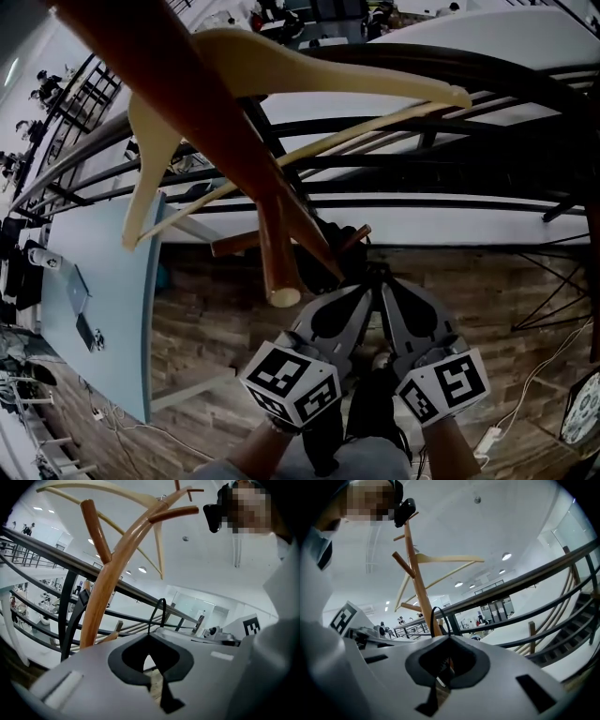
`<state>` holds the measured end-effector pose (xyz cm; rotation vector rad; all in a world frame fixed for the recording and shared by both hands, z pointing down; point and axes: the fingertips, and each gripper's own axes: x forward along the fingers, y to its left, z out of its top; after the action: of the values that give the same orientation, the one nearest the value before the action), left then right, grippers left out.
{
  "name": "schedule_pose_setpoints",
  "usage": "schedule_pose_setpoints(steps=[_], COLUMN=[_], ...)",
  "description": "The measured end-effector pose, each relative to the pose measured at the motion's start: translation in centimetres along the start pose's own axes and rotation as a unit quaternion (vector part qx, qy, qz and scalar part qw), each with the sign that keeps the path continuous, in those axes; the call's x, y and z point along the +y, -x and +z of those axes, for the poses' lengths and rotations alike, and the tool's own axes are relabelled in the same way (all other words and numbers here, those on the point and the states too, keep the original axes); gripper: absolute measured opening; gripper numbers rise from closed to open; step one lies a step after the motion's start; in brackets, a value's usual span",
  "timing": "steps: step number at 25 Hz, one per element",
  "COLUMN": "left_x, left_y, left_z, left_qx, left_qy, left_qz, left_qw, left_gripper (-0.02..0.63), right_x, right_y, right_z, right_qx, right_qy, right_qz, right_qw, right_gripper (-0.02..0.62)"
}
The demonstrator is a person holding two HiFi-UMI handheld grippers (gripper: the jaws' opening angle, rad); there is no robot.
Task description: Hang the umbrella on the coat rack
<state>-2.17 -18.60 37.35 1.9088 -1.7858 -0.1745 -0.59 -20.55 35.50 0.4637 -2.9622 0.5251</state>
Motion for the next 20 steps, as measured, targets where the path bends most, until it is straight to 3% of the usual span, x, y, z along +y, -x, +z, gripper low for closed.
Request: schedule_pose_setpoints(steps=[20], left_x=[2.7], left_y=[-4.6], left_z=[-4.7], left_qx=[0.007], left_qy=[0.021], left_qz=[0.045], left_qw=[0.9987], left_gripper=[0.005], right_x=[-5.1], right_y=[-2.2], right_z=[-4.7], right_qx=[0.028], right_qy=[0.007], right_qz=[0.023], right_qw=[0.999], right_gripper=[0.0])
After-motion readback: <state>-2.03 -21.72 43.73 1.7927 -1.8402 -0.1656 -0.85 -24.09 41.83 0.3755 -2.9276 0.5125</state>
